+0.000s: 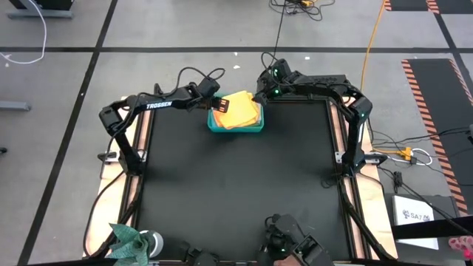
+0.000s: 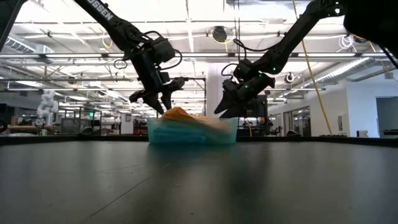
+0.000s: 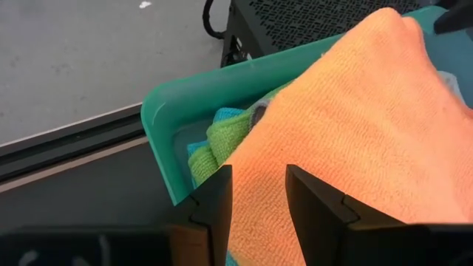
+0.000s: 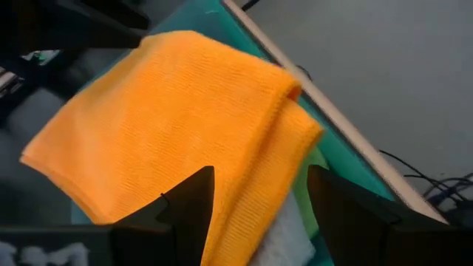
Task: Fold microfiber towels
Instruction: Stack the folded orange microfiber towel on top of the gray towel into the bin
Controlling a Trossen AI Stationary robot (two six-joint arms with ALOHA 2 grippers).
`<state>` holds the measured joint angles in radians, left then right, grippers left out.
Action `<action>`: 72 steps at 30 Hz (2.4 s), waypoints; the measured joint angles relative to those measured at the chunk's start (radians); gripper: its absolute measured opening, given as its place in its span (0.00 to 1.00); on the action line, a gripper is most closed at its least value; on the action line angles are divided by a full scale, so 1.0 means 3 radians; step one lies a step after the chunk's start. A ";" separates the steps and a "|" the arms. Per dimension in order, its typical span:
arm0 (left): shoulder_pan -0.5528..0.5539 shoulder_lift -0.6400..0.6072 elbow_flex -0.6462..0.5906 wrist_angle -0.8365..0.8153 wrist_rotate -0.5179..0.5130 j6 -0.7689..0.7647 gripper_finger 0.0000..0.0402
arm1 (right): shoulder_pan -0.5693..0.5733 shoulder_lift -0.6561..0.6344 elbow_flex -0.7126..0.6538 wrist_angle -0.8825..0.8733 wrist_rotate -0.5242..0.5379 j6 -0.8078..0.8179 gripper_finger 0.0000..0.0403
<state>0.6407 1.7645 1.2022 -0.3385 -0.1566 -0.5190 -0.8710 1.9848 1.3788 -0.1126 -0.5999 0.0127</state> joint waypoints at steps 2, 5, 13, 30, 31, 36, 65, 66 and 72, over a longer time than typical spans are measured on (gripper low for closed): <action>0.0000 0.0000 0.0000 0.0001 0.0000 -0.0025 0.32 | 0.0013 0.0040 0.0000 0.0047 -0.0023 0.0034 0.52; 0.0000 0.0000 0.0000 0.0000 0.0000 -0.0034 0.32 | 0.0050 0.0136 0.0000 0.0128 -0.0029 0.0091 0.52; -0.0013 0.0000 0.0000 -0.0002 0.0001 -0.0047 0.32 | 0.0096 0.0199 0.0008 0.0153 -0.0021 0.0087 0.52; -0.0024 0.0000 0.0000 -0.0002 0.0001 -0.0041 0.32 | 0.0332 0.0194 0.0000 0.0172 -0.0012 0.0012 0.49; -0.0024 0.0000 0.0000 -0.0002 0.0001 -0.0040 0.32 | 0.0357 0.0194 -0.0001 0.0169 -0.0005 -0.0014 0.46; -0.0024 0.0000 0.0000 -0.0002 0.0001 -0.0042 0.32 | 0.0417 0.0197 -0.0006 0.0162 0.0012 -0.0046 0.26; -0.0028 0.0000 0.0000 -0.0102 0.0089 0.0046 0.32 | 0.0741 -0.0012 -0.0003 -0.0131 0.0284 -0.0144 0.02; -0.0028 0.0000 -0.0001 -0.0116 0.0089 0.0053 0.32 | 0.0757 -0.0016 -0.0003 -0.0137 0.0365 -0.0166 0.02; -0.0029 0.0000 -0.0001 -0.0127 0.0076 0.0124 0.32 | 0.0759 -0.0151 -0.0003 -0.0251 0.0889 -0.0343 0.04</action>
<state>0.6319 1.7645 1.2018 -0.3767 -0.1338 -0.4817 -0.6433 1.9396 1.3781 -0.1878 -0.3332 -0.0903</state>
